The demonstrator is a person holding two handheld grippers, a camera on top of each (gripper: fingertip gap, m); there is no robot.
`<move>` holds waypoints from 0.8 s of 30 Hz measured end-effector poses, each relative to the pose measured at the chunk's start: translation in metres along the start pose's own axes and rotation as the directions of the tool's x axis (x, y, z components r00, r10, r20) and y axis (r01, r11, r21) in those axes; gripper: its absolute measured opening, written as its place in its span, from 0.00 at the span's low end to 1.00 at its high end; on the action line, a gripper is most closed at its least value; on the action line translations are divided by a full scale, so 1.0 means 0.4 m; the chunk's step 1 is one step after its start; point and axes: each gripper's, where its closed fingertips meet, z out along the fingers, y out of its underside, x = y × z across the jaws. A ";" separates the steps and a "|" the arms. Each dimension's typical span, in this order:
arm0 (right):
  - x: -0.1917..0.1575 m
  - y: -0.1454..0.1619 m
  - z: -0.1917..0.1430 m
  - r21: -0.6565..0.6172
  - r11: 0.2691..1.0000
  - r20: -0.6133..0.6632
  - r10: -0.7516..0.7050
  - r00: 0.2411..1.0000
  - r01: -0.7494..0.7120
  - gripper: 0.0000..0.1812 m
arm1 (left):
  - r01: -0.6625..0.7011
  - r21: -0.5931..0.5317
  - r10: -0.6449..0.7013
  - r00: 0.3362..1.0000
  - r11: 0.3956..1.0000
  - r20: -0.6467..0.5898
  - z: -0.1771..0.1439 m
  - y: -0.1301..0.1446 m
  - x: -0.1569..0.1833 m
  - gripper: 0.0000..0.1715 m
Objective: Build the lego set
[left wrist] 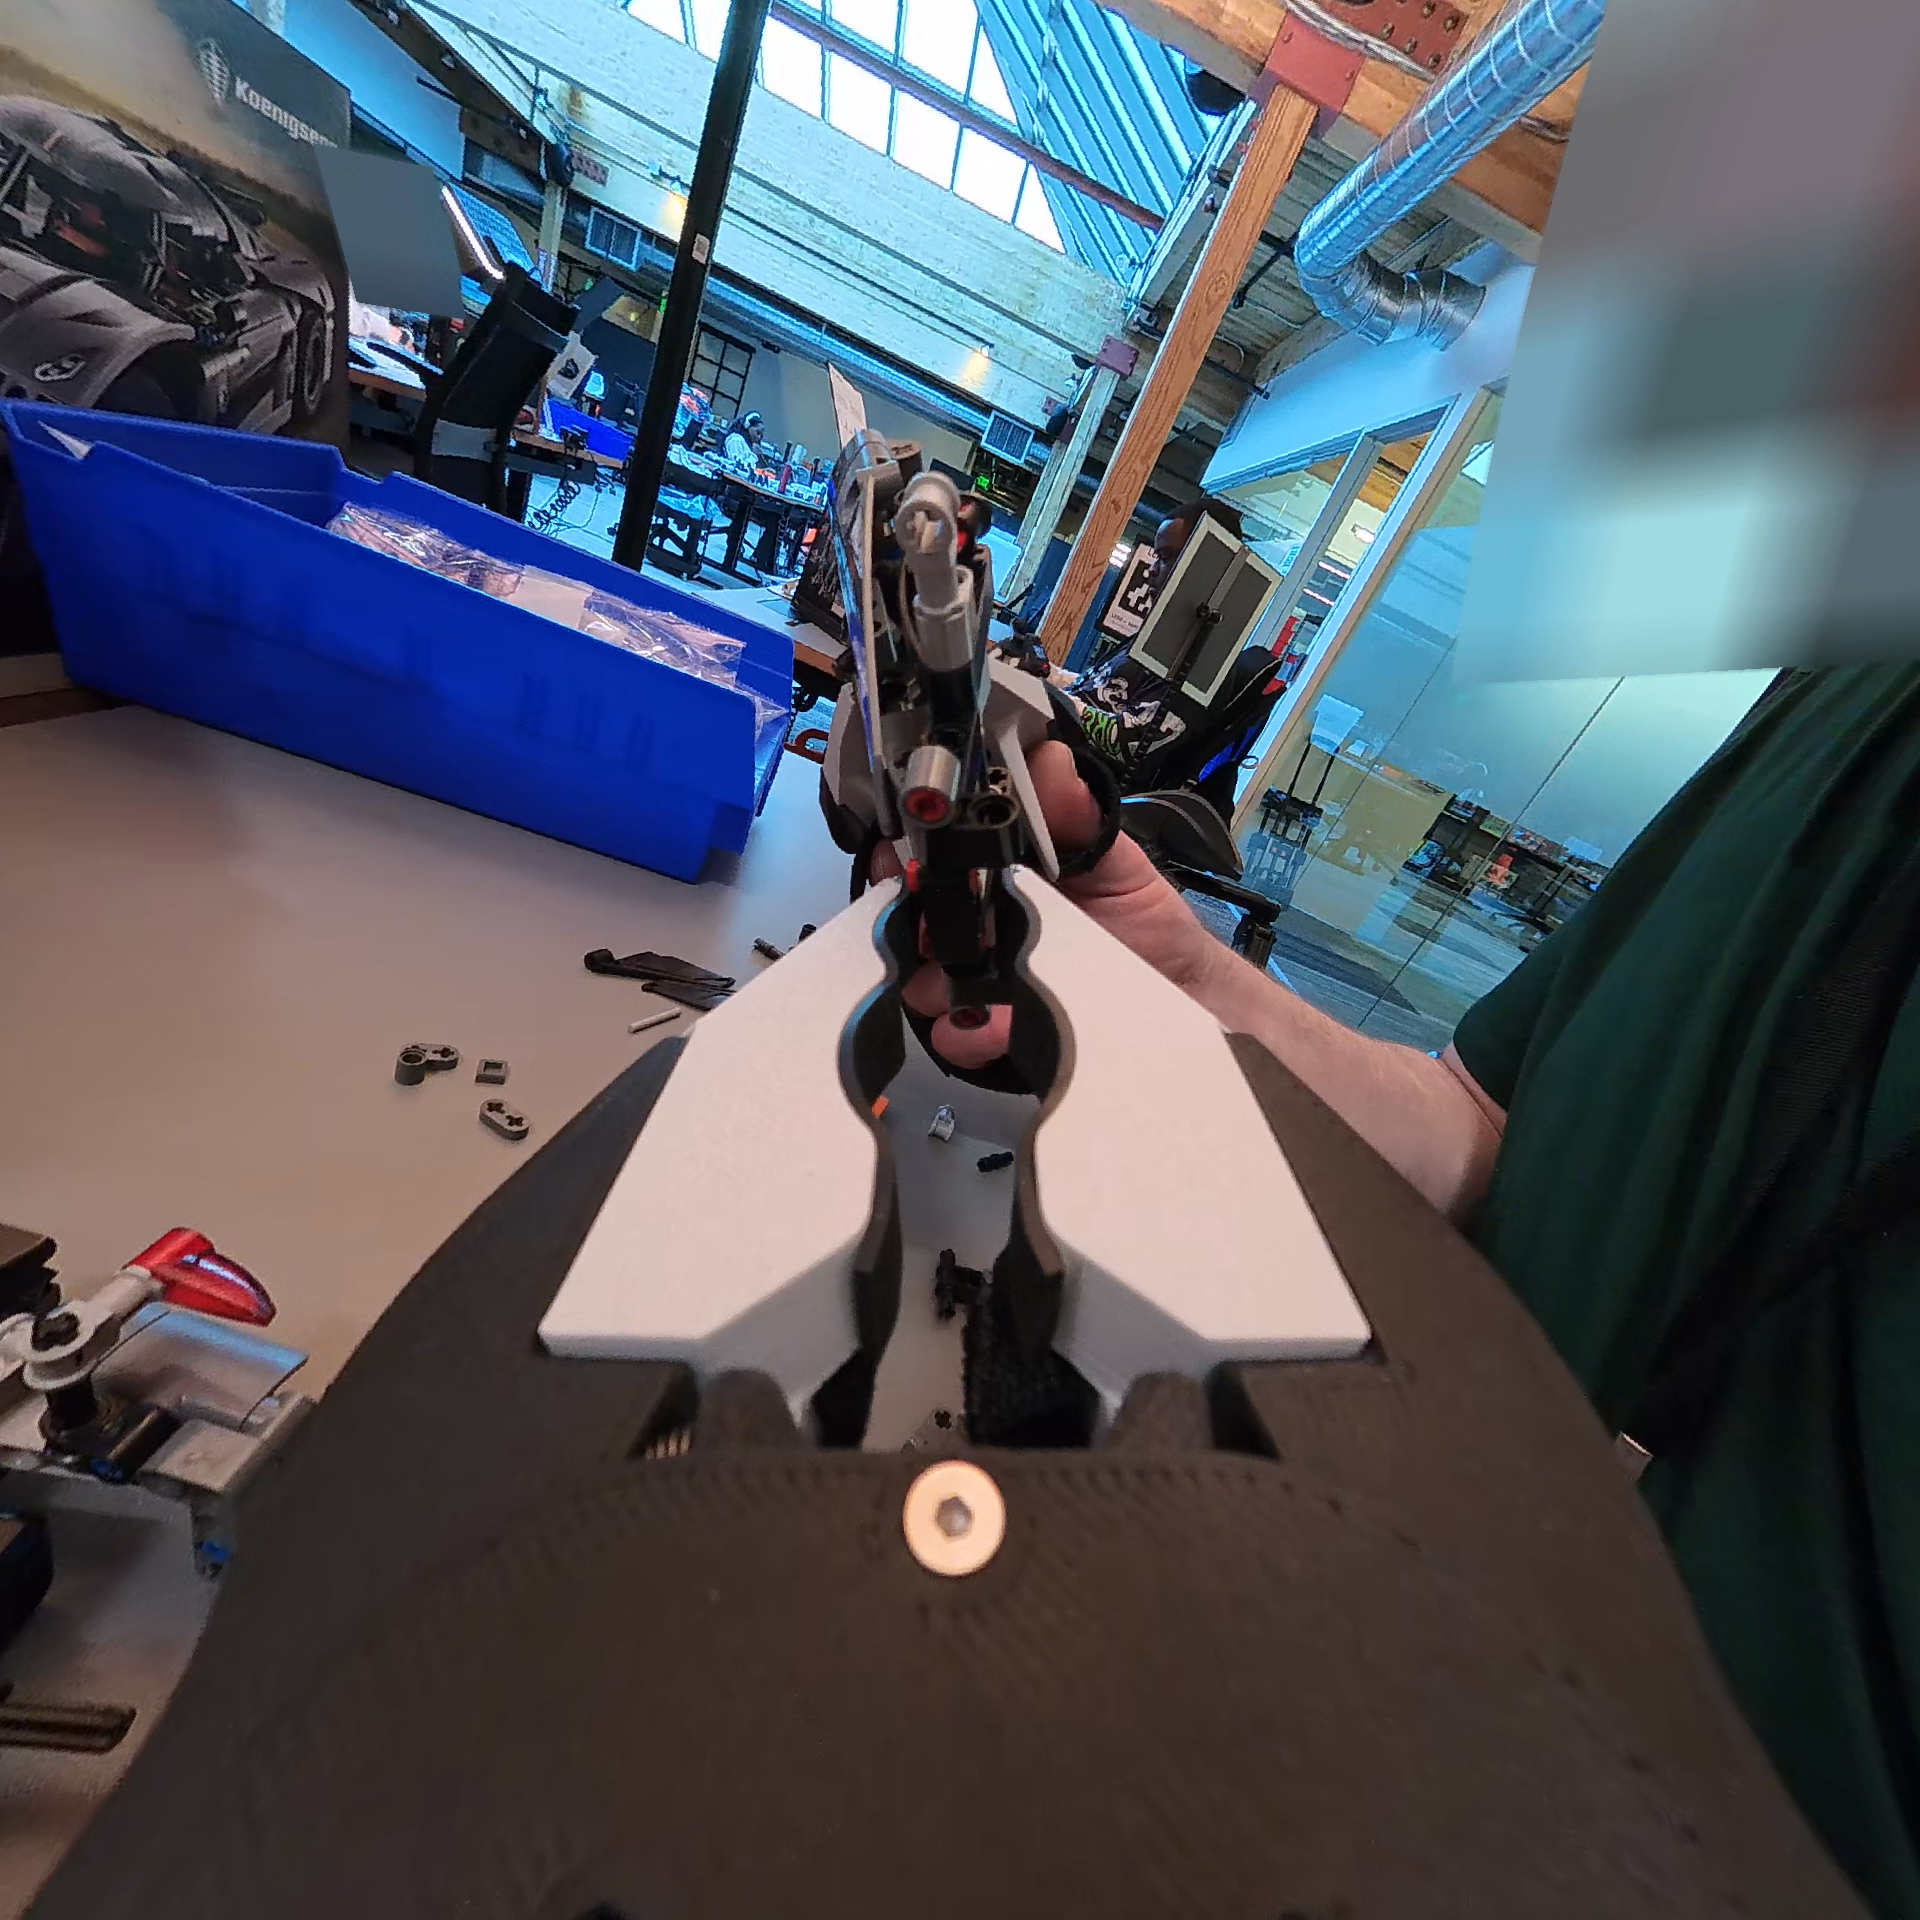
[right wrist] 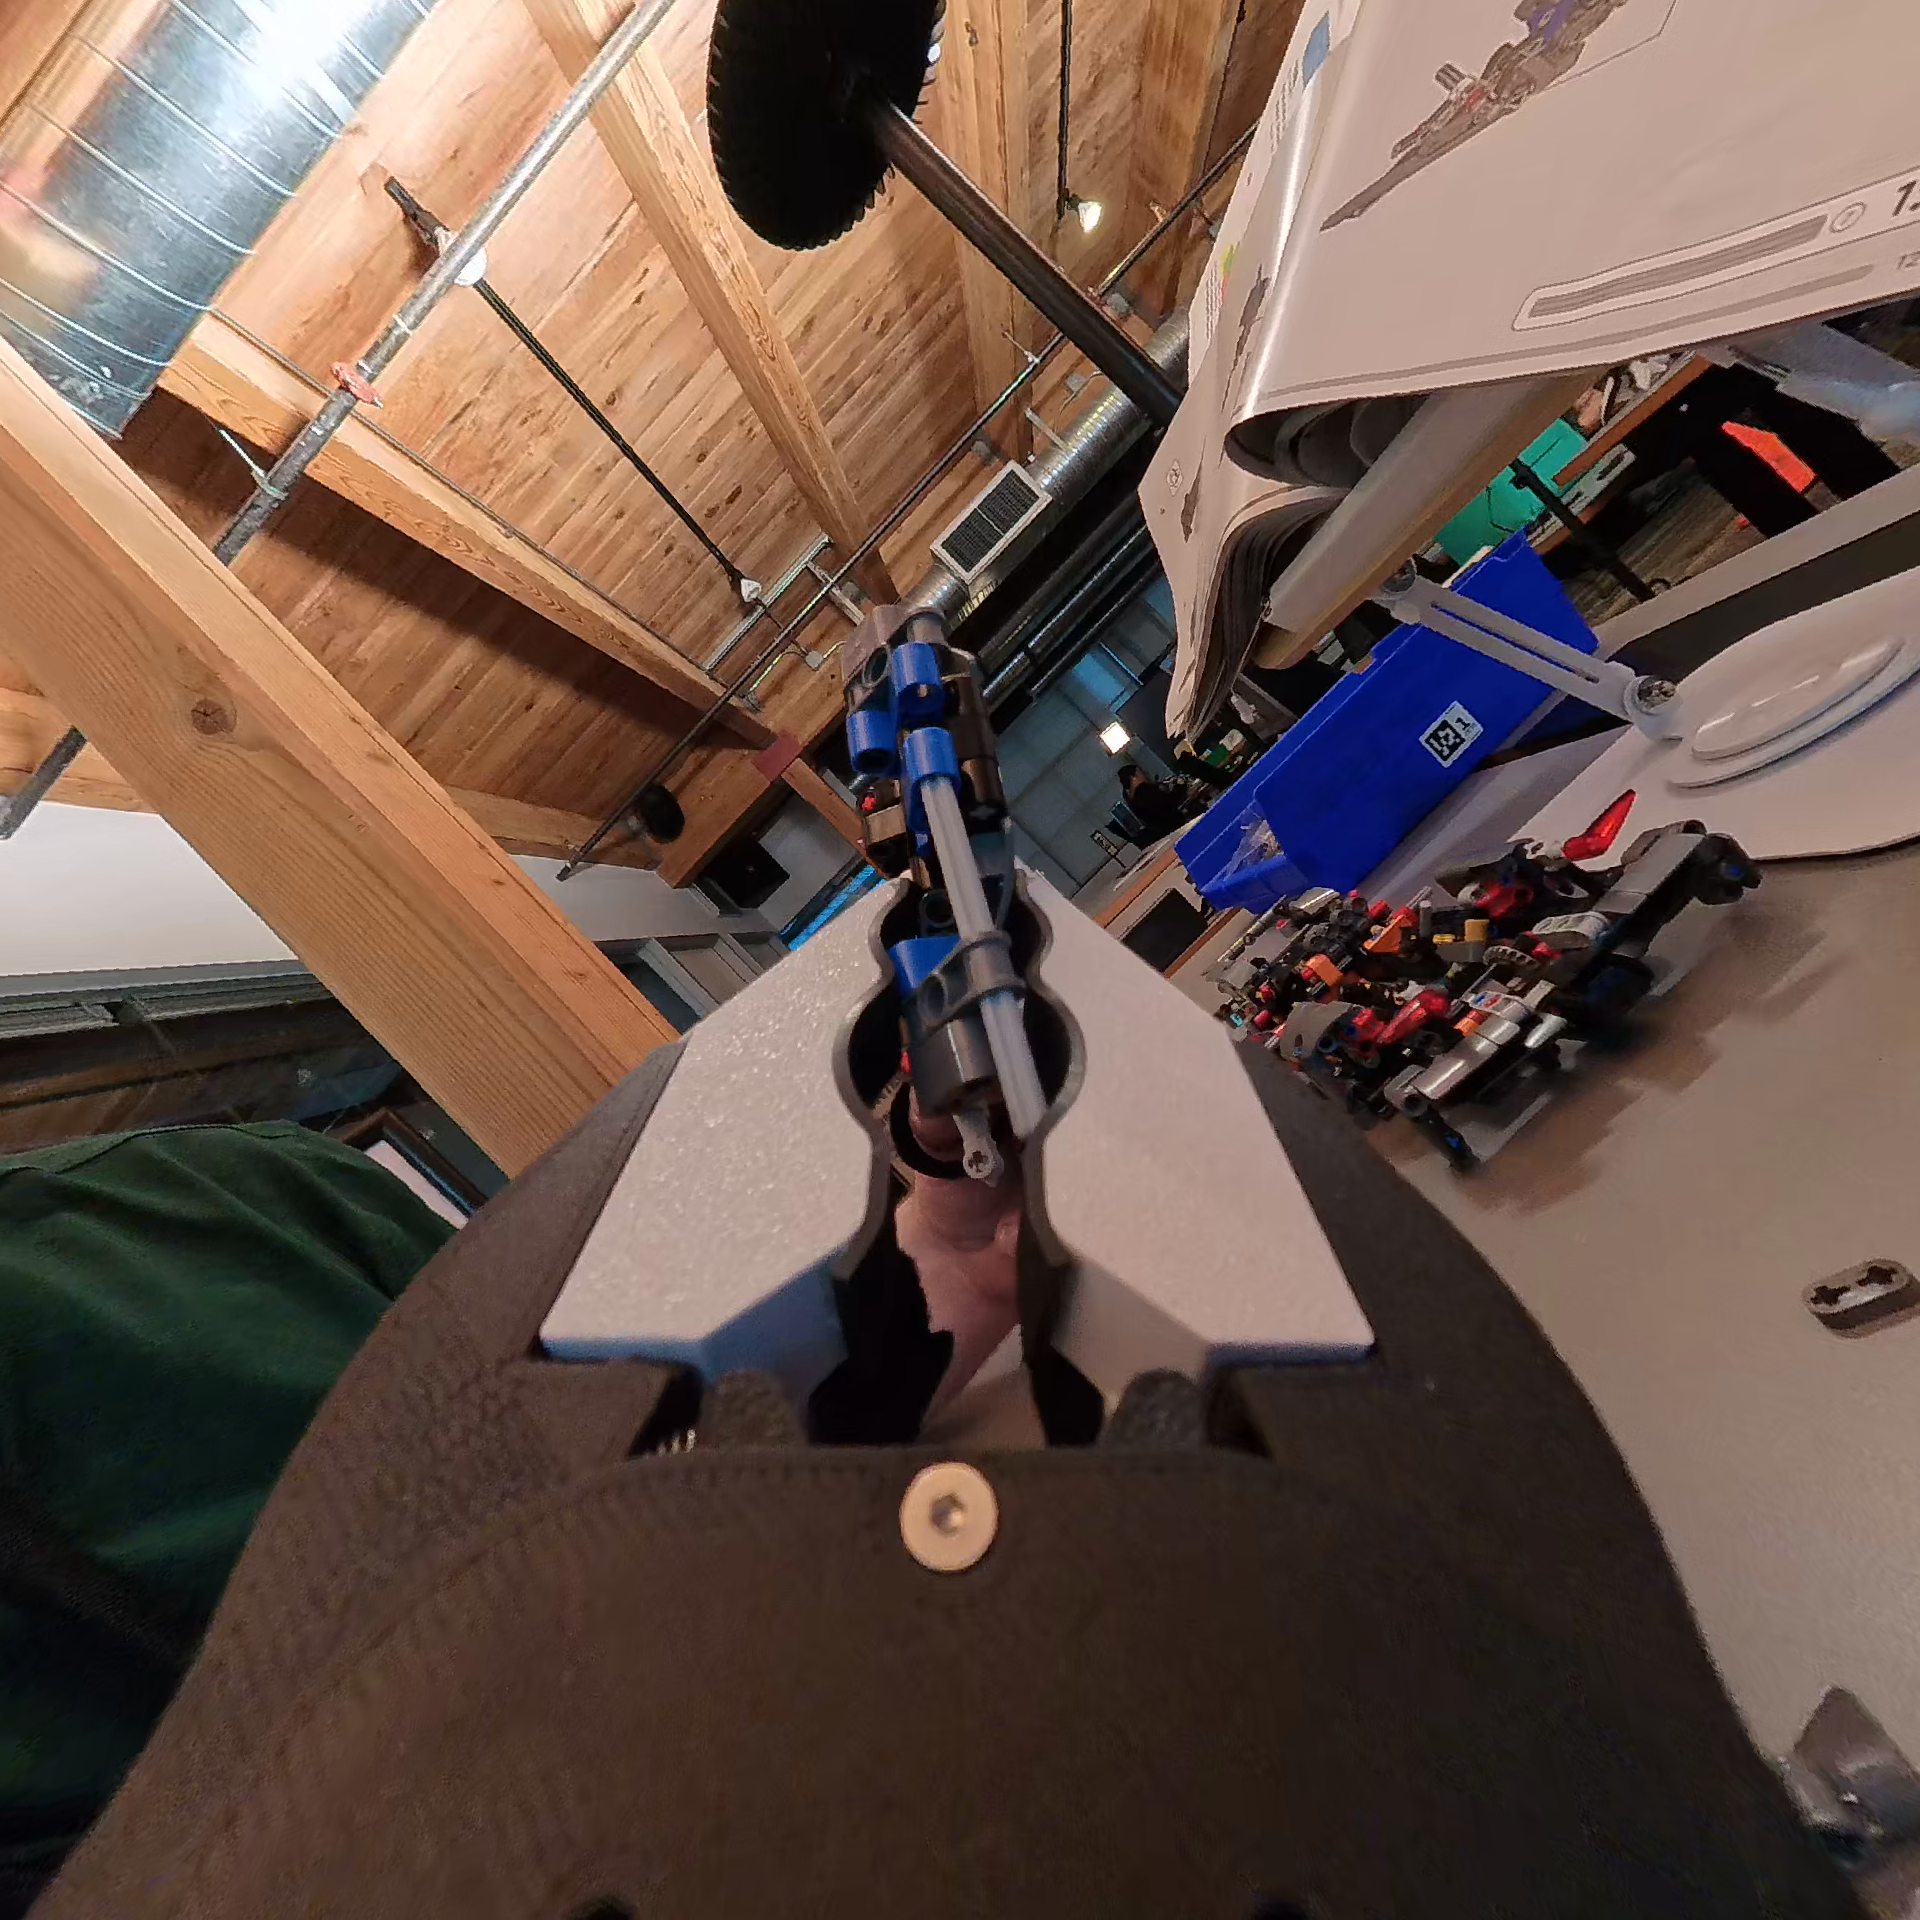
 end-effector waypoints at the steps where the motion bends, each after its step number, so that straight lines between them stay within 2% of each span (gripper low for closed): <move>1: 0.001 0.001 0.000 0.000 1.000 0.001 0.006 1.000 -0.006 0.08 | 0.000 -0.001 0.000 1.000 1.000 0.001 0.000 0.001 0.000 0.07; 19: 0.007 0.002 -0.001 -0.003 1.000 -0.015 -0.006 1.000 0.006 0.08 | 0.005 0.007 -0.005 1.000 1.000 0.010 -0.002 0.004 -0.007 0.07; 24: 0.010 0.008 0.002 -0.015 1.000 -0.021 -0.013 1.000 0.013 0.08 | 0.009 0.047 -0.010 1.000 0.999 0.027 -0.005 -0.009 -0.015 0.09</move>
